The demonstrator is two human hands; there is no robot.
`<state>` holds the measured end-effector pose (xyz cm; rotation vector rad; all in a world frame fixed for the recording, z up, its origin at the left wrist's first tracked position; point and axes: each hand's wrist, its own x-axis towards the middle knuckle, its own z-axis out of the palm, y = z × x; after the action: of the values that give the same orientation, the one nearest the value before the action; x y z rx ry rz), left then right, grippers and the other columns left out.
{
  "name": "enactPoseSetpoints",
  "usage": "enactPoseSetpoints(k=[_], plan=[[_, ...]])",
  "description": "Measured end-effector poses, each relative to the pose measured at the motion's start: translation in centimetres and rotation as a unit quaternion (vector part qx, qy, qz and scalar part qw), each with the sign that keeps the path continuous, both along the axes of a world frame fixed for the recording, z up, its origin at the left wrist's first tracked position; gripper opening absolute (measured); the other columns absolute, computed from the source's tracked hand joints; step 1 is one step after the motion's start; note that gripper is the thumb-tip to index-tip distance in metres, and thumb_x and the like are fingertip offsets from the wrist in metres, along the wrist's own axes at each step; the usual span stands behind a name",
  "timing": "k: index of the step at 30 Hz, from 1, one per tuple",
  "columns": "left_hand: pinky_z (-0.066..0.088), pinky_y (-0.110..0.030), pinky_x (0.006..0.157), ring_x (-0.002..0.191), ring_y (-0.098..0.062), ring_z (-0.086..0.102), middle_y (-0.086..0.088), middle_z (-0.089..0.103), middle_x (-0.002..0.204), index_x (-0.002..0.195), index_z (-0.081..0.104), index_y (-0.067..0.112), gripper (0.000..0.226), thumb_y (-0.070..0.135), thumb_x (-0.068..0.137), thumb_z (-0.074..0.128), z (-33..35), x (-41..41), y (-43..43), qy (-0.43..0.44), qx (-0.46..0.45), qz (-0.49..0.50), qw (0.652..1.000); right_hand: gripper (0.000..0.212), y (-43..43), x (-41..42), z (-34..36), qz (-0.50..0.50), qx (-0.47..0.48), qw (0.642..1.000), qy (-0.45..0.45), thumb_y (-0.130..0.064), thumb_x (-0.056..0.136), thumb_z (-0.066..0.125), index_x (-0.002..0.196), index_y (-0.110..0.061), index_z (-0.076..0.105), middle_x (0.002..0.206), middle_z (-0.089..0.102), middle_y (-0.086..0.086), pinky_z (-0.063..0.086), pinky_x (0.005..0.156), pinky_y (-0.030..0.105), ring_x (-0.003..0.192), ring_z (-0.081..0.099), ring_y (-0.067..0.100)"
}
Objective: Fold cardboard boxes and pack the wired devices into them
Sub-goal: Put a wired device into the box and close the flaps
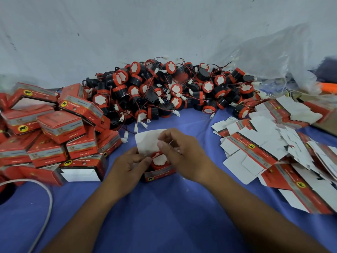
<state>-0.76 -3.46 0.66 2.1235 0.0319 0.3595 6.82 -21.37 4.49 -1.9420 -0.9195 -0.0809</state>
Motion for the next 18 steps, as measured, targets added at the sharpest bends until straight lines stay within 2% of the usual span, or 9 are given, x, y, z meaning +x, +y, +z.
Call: enactPoseSetpoints(k=[2, 3, 5, 6, 8, 11, 13, 15, 18], plan=[[0.053, -0.042, 0.09, 0.101, -0.009, 0.065, 0.004, 0.068, 0.109, 0.096, 0.079, 0.013, 0.02, 0.017, 0.098, 0.059, 0.1, 0.0, -0.1, 0.007, -0.01, 0.024, 1.0, 0.009, -0.1, -0.2, 0.2, 0.014, 0.033, 0.999, 0.03, -0.02, 0.096, 0.066, 0.087, -0.021, 0.063, 0.076, 0.07, -0.013, 0.049, 0.063, 0.014, 0.067, 0.067, 0.004], [0.054, -0.041, 0.09, 0.099, -0.009, 0.066, 0.003, 0.068, 0.106, 0.095, 0.079, 0.014, 0.019, 0.018, 0.097, 0.061, 0.2, 0.1, -0.1, 0.01, -0.016, 0.037, 0.999, 0.009, -0.1, -0.3, 0.2, 0.024, 0.048, 0.997, 0.054, -0.019, 0.094, 0.068, 0.086, -0.021, 0.064, 0.078, 0.073, -0.007, 0.054, 0.064, 0.023, 0.069, 0.069, 0.01], [0.055, -0.037, 0.087, 0.095, -0.01, 0.067, 0.003, 0.069, 0.102, 0.093, 0.079, 0.016, 0.015, 0.015, 0.095, 0.064, 0.3, 0.2, -0.1, 0.007, -0.029, 0.059, 0.998, 0.006, -0.1, -0.7, 0.1, 0.033, 0.066, 0.994, 0.085, -0.017, 0.095, 0.068, 0.093, -0.023, 0.067, 0.088, 0.075, 0.004, 0.059, 0.073, 0.042, 0.079, 0.072, 0.025], [0.055, -0.032, 0.086, 0.095, -0.01, 0.068, 0.004, 0.07, 0.101, 0.093, 0.078, 0.017, 0.013, 0.013, 0.093, 0.066, 0.3, 0.3, -0.2, 0.003, -0.041, 0.068, 0.997, 0.008, 0.1, -0.9, -0.2, 0.033, 0.074, 0.993, 0.087, -0.015, 0.097, 0.066, 0.099, -0.022, 0.067, 0.095, 0.075, 0.005, 0.059, 0.078, 0.042, 0.084, 0.072, 0.024], [0.055, -0.024, 0.084, 0.095, -0.01, 0.068, 0.005, 0.071, 0.102, 0.095, 0.076, 0.02, 0.015, 0.008, 0.089, 0.07, 0.3, 0.3, -0.4, 0.002, -0.075, 0.087, 0.993, 0.013, 0.4, -1.0, -0.6, 0.027, 0.088, 0.993, 0.073, -0.011, 0.1, 0.059, 0.111, -0.015, 0.066, 0.105, 0.075, 0.0, 0.058, 0.083, 0.03, 0.089, 0.072, 0.014], [0.05, -0.011, 0.077, 0.092, -0.004, 0.067, 0.006, 0.07, 0.103, 0.097, 0.075, 0.022, 0.018, 0.007, 0.09, 0.067, 0.3, 0.3, -0.9, 0.003, -0.082, 0.106, 0.991, 0.018, 0.9, -1.4, -0.7, 0.004, 0.05, 0.999, -0.015, -0.011, 0.101, 0.057, 0.113, -0.008, 0.069, 0.102, 0.074, -0.002, 0.05, 0.077, 0.014, 0.086, 0.067, 0.007], [0.042, -0.006, 0.074, 0.092, -0.003, 0.062, 0.01, 0.064, 0.098, 0.096, 0.077, 0.024, 0.021, 0.009, 0.092, 0.063, 0.3, 0.2, -1.2, -0.012, 0.008, 0.101, 0.995, 0.019, 1.1, -1.5, -1.0, 0.001, 0.021, 0.997, -0.076, -0.007, 0.099, 0.06, 0.112, -0.004, 0.072, 0.108, 0.068, 0.004, 0.049, 0.078, 0.011, 0.091, 0.061, 0.002], [0.035, -0.008, 0.07, 0.086, -0.004, 0.054, 0.008, 0.053, 0.09, 0.093, 0.078, 0.02, 0.022, 0.008, 0.095, 0.059, 0.4, 0.0, -1.4, -0.033, 0.091, 0.076, 0.992, 0.022, 1.2, -1.6, -1.2, 0.014, -0.007, 0.997, -0.072, -0.003, 0.098, 0.06, 0.116, -0.001, 0.072, 0.113, 0.059, 0.007, 0.045, 0.078, 0.007, 0.094, 0.056, -0.001], [0.037, -0.011, 0.074, 0.085, -0.006, 0.052, 0.002, 0.048, 0.092, 0.097, 0.071, 0.027, 0.02, 0.014, 0.096, 0.056, 0.5, -0.4, -1.7, -0.03, 0.063, 0.015, 0.997, 0.021, 1.4, -1.6, -1.7, 0.011, -0.051, 0.995, -0.081, -0.004, 0.097, 0.059, 0.113, -0.001, 0.073, 0.106, 0.061, 0.011, 0.046, 0.076, 0.016, 0.089, 0.059, 0.017]])
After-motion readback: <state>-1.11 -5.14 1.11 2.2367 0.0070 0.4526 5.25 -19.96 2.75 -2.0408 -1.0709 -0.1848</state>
